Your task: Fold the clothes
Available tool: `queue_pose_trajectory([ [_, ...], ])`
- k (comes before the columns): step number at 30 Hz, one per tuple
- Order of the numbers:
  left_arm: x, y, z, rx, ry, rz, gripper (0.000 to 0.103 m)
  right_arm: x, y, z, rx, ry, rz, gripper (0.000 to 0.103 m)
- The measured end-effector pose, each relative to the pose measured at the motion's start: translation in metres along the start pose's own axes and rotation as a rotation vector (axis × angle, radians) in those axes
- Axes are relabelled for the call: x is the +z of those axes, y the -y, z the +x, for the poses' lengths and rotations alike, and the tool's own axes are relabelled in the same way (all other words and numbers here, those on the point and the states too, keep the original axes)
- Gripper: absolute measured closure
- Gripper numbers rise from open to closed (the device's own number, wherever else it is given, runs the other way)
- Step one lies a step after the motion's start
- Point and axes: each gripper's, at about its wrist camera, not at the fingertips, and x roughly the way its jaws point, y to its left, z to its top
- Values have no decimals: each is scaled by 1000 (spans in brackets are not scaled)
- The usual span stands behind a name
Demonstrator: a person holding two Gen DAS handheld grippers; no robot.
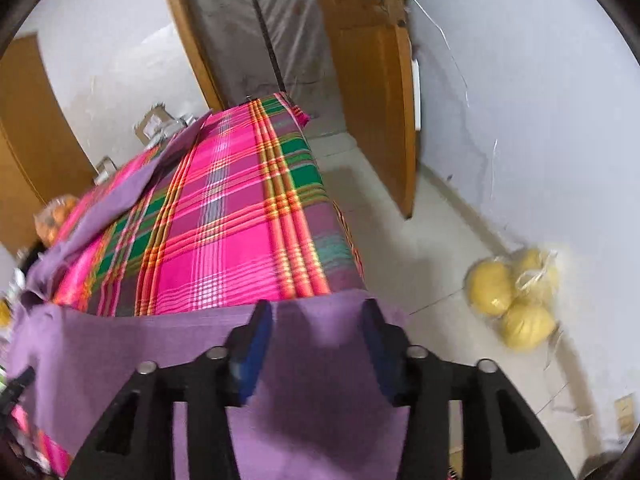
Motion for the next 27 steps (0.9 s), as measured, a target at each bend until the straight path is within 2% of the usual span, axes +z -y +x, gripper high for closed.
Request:
queue_pose_trajectory([
  [2,1,0,1,0,0,0,86,-3,8,6,8,-43,7,50],
  [4,1,0,1,2,0,-2,86,0,12,8,34,-41,26,59],
  [6,1,1,1,4,2,-4,86,5,13,6,13,-21,28,81],
  [8,0,1,1,6,5,-4,86,11,14,3,-10,2,19,97],
  [13,-2,2,1,12,21,14,86,20,13,7,-25,29,10,98],
  [15,-3,3,1,14,22,17,86,19,18,6,-79,40,26,101],
  [17,-3,2,0,11,20,13,86,17,23,-1,-128,55,44,99],
  [19,-3,2,0,11,20,8,86,10,27,-15,-91,75,65,99],
  [21,-2,3,1,20,19,10,86,3,22,-22,-66,86,38,89],
  [24,0,6,2,28,9,18,84,-13,14,-22,-24,46,-10,84],
  [27,1,9,3,31,2,26,79,-28,12,-23,-48,21,-67,76],
])
